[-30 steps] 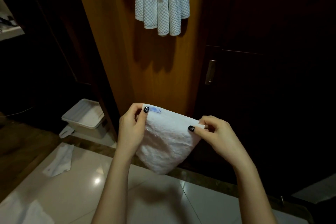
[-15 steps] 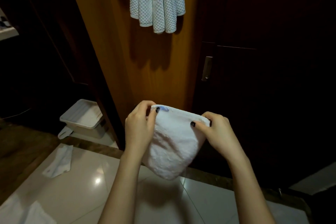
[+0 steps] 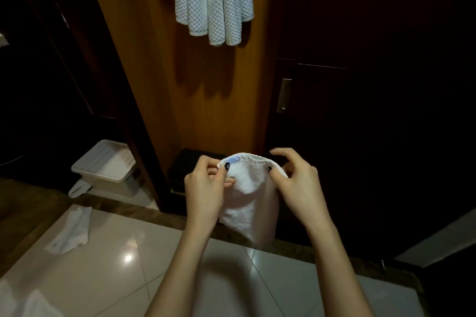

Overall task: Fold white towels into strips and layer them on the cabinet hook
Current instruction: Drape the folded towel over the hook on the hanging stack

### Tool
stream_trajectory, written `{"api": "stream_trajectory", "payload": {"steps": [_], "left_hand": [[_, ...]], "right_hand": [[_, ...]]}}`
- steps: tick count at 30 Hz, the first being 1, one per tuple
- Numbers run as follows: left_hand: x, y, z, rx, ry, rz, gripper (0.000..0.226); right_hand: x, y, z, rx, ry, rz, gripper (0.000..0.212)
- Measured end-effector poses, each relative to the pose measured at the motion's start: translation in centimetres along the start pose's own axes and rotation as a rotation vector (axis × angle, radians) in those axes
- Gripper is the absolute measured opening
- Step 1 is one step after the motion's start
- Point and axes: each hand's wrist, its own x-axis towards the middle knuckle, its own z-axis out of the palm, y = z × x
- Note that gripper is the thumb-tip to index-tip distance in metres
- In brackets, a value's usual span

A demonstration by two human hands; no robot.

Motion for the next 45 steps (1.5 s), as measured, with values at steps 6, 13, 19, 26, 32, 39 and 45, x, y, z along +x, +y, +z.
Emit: {"api": "stream_trajectory", "payload": {"steps": [6,13,19,26,32,39,45], "left_hand": [[0.1,0.4,-0.5,-0.198,-0.032,-0.085,0.003],[0.2,1.3,-2.3,-0.33,-0.199,-0.075,0.009],[-0.2,1.5,-3.2,-0.281,-0.288,0.118,0.023],[-0.9,1.6,-3.4,-0.365,-0.395,0.216,0.01],[-1.1,2.1,-3.5,-0.327,-0.477,0.228,0.006],[-0.9,2.3,-3.6,-0.314,-0.55,0.27,0.015],[-0.9,2.1,-3.0,-0.188,-0.532,0.336,0.013]], "right_hand": [[-1.1,-2.1,0.2,0.043,-0.191,-0.11,0.037],[-1.8,-2.5,-1.1,0.165,-0.487,0.033,0.033],[-2.2,-3.6,-0.6,0.078,-0.277,-0.158,0.013],[-2.0,-4.4,-0.8,-0.087,-0.206,-0.235,0.002],[-2.5,-4.4,-0.9,-0.056,-0.158,-0.17,0.004],[-2.5,-4.3,-0.9,-0.021,-0.114,-0.19,0.003],[-2.4,-3.3,-0.7,0.007,-0.126,-0.179,0.007]]}}
